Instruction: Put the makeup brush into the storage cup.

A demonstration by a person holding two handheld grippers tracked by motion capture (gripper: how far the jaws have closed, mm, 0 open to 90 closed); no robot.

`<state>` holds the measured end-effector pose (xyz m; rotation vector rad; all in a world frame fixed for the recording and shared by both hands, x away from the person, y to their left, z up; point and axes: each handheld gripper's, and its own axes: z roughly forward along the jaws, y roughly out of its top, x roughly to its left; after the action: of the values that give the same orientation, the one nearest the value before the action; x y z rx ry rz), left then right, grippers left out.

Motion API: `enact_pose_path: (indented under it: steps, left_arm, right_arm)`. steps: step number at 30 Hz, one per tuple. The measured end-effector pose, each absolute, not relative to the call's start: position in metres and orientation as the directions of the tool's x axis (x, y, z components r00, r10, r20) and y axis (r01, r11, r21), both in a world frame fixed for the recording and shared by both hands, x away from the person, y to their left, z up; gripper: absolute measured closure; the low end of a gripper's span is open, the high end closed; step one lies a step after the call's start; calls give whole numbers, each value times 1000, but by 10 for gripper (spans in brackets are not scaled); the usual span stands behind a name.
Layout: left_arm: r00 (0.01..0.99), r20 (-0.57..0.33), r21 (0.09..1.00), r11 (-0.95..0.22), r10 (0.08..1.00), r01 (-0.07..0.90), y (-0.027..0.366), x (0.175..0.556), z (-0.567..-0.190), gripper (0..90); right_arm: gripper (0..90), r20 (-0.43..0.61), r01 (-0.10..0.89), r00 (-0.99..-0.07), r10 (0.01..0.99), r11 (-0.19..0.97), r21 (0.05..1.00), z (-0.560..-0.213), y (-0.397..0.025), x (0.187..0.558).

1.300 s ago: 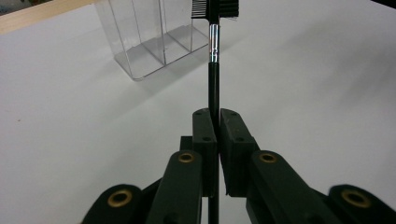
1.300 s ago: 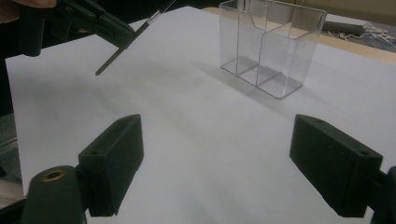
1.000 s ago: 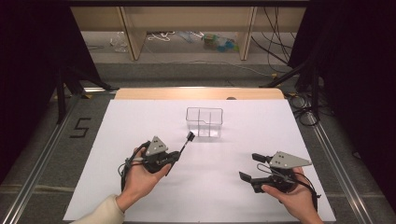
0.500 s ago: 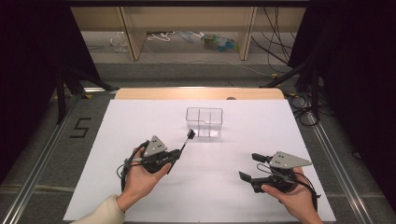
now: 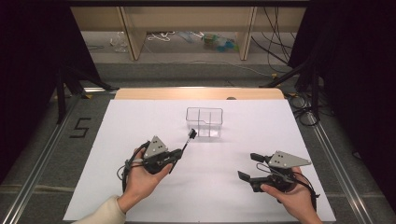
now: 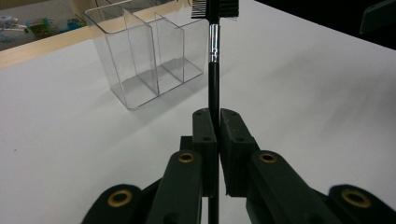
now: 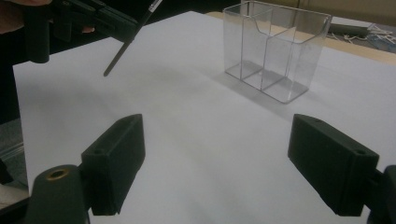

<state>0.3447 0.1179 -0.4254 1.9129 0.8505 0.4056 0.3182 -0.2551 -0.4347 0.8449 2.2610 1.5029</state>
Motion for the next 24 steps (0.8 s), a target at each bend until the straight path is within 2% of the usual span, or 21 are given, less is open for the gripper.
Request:
enact_pose_path:
  steps: [17,18,22,23,24]
  left_arm:
    - [711,-62,897,-273,701,347,112,340,-422,855]
    - [711,-62,897,-273,701,347,112,340,-422,855]
    - [715,-61,898,-273,697,344,109,338,-422,855]
    - [715,-61,901,-269,696,339,107,338,-422,855]
    - [716,-70,901,-264,694,345,106,337,-422,855]
  right_arm:
    - [225,106,314,-789,605,249,916,-434,-239,321]
    - [228,136,314,-794,593,208,927,-435,-235,322]
    - [237,159,329,-788,594,188,926,-433,-231,323]
    - [237,156,303,-797,583,163,939,-434,-228,326]
    - [240,186,329,-795,577,152,932,-434,-225,325]
